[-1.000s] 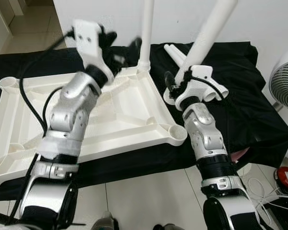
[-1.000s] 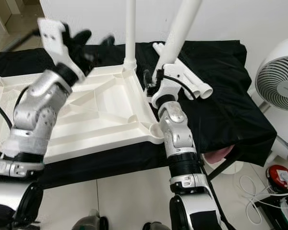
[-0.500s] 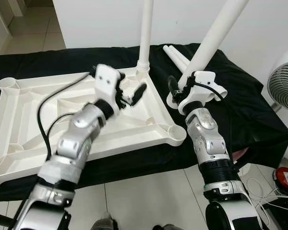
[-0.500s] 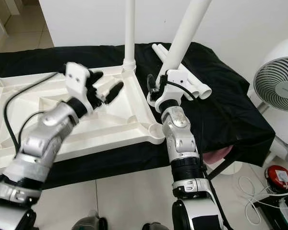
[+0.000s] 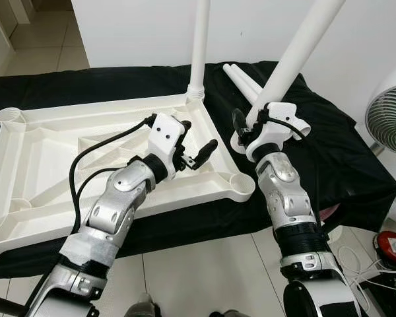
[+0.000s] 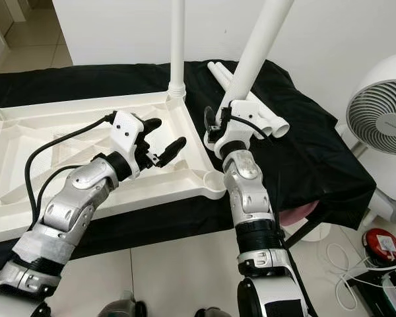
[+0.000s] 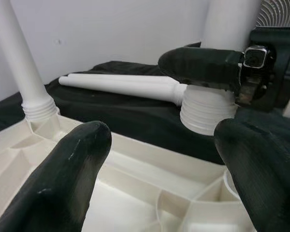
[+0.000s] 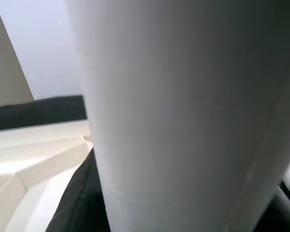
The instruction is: Building children table
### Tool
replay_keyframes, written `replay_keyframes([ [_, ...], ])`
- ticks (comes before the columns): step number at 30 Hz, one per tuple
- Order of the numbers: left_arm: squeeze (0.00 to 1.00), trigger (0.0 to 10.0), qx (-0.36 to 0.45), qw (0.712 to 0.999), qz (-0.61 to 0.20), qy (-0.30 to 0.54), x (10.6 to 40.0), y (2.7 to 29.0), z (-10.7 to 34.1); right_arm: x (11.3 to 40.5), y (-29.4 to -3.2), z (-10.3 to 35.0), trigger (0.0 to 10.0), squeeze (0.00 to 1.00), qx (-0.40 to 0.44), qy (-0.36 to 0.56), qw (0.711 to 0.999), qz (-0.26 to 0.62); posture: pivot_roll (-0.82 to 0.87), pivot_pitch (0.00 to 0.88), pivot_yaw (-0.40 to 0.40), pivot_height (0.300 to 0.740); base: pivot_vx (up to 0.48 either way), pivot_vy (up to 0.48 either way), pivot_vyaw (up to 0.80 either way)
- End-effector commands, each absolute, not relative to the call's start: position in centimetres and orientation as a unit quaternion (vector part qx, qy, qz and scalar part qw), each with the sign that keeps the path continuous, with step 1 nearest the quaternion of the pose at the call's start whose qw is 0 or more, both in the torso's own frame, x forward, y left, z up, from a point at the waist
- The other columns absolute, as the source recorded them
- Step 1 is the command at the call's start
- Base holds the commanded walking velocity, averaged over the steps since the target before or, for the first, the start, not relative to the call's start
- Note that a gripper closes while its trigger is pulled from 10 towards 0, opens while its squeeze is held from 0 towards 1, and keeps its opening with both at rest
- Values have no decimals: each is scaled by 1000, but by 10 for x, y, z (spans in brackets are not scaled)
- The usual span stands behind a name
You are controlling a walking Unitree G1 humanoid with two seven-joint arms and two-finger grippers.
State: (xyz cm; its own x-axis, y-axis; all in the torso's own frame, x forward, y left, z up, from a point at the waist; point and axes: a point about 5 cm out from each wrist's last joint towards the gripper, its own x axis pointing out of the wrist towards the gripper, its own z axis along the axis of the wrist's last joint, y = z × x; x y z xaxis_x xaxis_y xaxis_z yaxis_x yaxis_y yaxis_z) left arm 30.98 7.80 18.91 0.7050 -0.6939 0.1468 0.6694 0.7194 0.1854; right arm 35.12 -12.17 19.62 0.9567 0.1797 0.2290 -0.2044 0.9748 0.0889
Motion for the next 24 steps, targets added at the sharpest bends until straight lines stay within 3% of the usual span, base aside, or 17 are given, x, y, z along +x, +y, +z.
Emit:
replay_keyframes([
  [1,0,10000,70,913,-388,-103,305,74,185,348,-123,194,10000,0,44,-113,987,102,21,16,-40,740,0,0,0],
  [5,0,10000,69,905,-410,-96,298,71,176,343,-124,192,10000,0,36,-116,987,109,14,24,-43,740,0,0,0],
  [13,0,10000,163,854,-489,-63,276,60,141,334,-121,183,10000,0,27,-116,983,137,14,15,-50,740,0,0,0],
  [24,0,10000,226,833,-504,-28,275,57,119,337,-122,180,10000,0,24,-107,985,132,19,29,-33,740,0,0,0],
])
